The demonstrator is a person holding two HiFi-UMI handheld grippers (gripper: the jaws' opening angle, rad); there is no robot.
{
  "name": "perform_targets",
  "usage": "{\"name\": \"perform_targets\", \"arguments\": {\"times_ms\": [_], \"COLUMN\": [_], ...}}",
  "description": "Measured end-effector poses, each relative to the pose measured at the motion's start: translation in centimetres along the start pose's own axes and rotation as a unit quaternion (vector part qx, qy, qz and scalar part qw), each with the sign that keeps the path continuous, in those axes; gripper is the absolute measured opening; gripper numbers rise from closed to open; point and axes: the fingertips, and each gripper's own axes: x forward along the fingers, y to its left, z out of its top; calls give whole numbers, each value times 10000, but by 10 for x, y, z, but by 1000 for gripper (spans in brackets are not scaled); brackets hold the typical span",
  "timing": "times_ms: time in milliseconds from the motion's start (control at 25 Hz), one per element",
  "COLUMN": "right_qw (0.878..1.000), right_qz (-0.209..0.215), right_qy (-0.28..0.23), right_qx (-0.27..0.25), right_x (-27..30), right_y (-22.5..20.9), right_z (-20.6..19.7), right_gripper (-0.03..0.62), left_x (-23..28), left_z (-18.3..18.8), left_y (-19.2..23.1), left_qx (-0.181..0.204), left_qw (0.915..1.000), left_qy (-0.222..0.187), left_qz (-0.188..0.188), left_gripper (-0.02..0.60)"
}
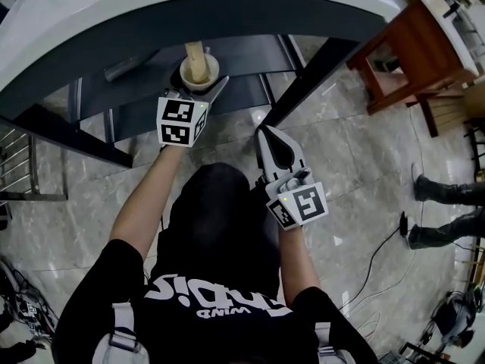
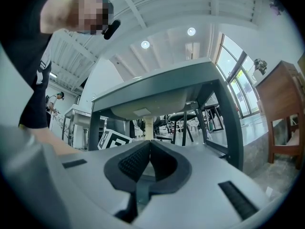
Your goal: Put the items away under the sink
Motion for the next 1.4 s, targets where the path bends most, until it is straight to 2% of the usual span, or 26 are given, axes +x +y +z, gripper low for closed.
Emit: {"name": "perform_targets", "arguments": {"times_ms": [320,800,1080,1280,1400], "right_qw": [10000,10000,9999,9999,9999], "right_qz": [-4,17,64,83,83], "right_qy": [-28,-6,38,46,51], "right_qx": [55,93,74,61,56], "right_x": [1,5,9,10,8], "right_y": [-4,-4,1,2,1], "right_z": [-2,-7,-10,-11,-11], "right_gripper": [18,19,20,20,18], "left_x": [13,26,27,28,25], "left_z": [0,-4,-4,-5,-7], "left_y": [9,32,34,30,29], "left_qx": [-9,-458,-465,-286,-309], "left_qw": [9993,9898,9873,9889,9889], "left_qy": [140,464,533,480,507], "left_qz": [337,1265,1421,1376,1363], "left_gripper": [466,466,466,468,468]}}
